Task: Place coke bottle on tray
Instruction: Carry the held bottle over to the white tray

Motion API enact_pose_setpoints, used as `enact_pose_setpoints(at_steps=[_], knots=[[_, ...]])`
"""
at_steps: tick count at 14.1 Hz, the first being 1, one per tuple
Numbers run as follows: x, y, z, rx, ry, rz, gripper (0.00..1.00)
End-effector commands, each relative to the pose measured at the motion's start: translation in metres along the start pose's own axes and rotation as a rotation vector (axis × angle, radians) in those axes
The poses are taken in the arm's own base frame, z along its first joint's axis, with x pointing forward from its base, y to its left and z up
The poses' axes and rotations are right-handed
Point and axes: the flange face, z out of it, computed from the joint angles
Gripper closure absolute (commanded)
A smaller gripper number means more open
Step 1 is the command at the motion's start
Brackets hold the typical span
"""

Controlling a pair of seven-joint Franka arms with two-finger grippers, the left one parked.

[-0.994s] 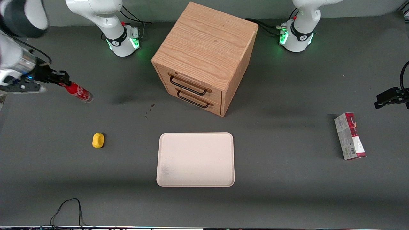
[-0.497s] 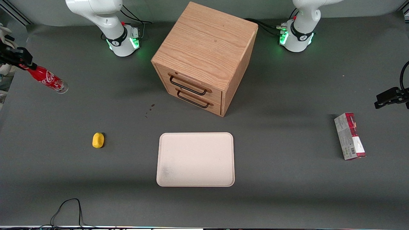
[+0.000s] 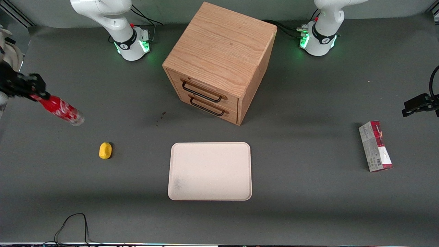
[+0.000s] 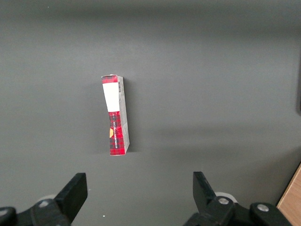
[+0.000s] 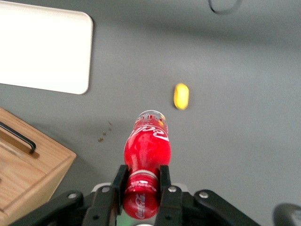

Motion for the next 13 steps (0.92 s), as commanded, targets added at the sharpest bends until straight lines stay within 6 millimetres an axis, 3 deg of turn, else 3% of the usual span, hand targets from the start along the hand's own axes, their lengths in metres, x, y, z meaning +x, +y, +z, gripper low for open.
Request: enact_pose_setpoints(at_steps=[1,4,6,13], knots=[[0.063,-0.018,0.018,0.037,0.011,-0.07,1.0],[0.099,-0.062,0.05,0.013,0.033,-0.141,1.0],[0.111,-0.111,0.066,-0.017,0.057,-0.195,1.0],[0.117,-0.209,0.098,-0.012,0.08,-0.119,1.0]])
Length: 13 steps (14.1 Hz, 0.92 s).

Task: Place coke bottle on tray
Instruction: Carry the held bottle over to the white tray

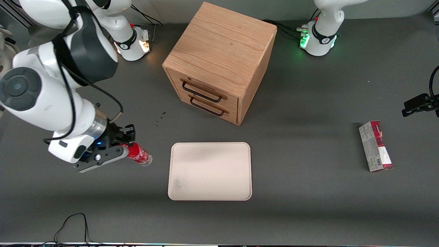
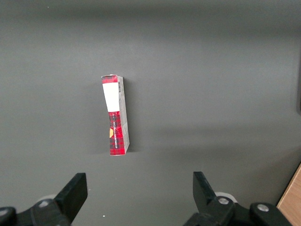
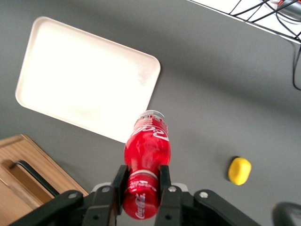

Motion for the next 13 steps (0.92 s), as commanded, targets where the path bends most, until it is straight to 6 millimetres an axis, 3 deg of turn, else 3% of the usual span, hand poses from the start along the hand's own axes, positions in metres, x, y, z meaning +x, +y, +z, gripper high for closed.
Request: enact_pose_setpoints(at_steps=[1,3,5,10,13], knots=[[0.007,-0.021,0.0,-0.002,0.03,0.05,1.0],[0.011,-0.031,0.003,0.003,0.048,0.037,1.0],[0.019,-0.04,0.022,0.006,0.05,0.024,1.0],[0.049,-0.04,0.109,0.016,0.023,0.005,1.0],[0.059,-0.04,0.15,0.019,0.011,-0.005,1.0]])
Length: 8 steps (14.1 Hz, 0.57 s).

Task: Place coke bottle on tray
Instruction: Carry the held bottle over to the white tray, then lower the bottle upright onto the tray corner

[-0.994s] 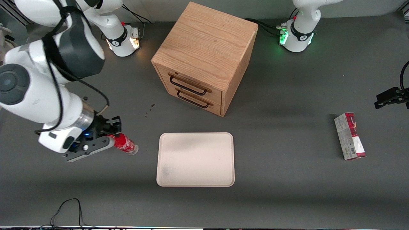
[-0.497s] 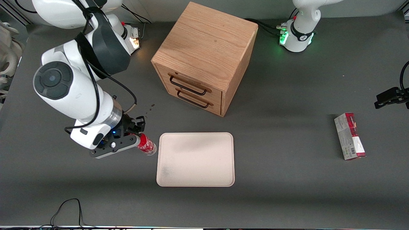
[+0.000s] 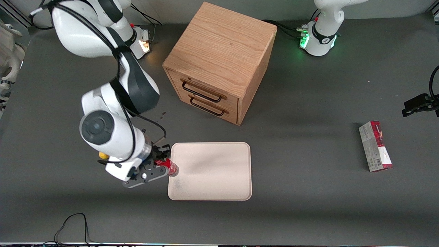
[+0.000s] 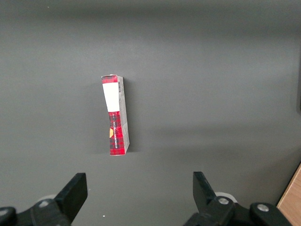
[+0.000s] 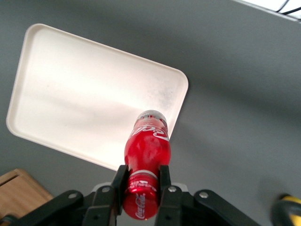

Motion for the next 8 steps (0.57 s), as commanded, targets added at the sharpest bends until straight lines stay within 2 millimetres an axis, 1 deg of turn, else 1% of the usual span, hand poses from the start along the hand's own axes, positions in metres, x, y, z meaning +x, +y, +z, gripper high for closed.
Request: enact_pose_setpoints(at_steps=[1,4,8], knots=[[0.011,-0.001,0.023,-0.006,0.017,-0.01,1.0],[0.017,0.001,0.053,-0.006,0.014,-0.016,1.0],[0.022,0.003,0.079,-0.007,0.019,-0.015,1.0]])
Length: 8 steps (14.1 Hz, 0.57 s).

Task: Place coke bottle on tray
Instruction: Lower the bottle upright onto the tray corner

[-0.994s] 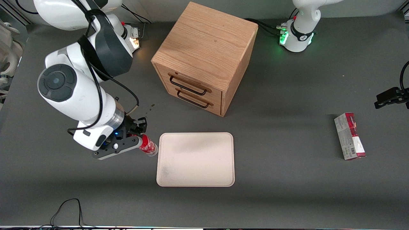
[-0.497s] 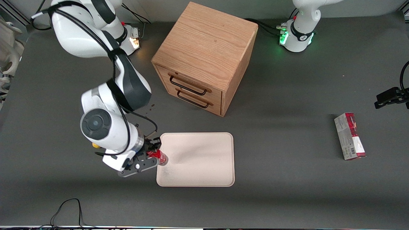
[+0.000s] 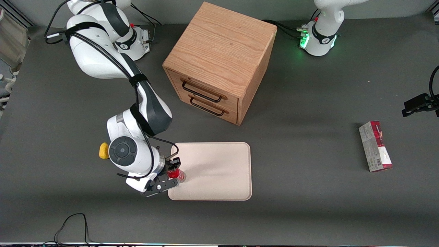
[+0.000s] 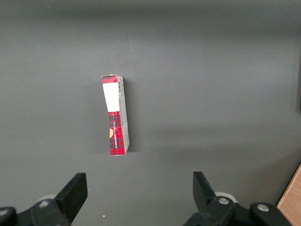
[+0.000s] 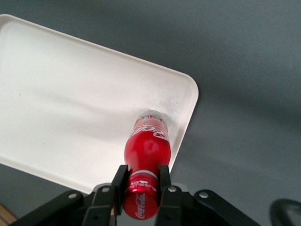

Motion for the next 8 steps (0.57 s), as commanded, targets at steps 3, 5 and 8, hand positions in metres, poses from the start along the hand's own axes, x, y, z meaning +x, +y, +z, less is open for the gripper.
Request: enact_pose_setpoints(at_steps=[3,5,8], knots=[[0.005,0.0,0.01,-0.015,0.011,-0.011,0.82],[0.003,0.0,0.02,-0.017,-0.002,-0.007,0.0],[0.003,0.002,0.005,-0.013,0.013,0.003,0.0]])
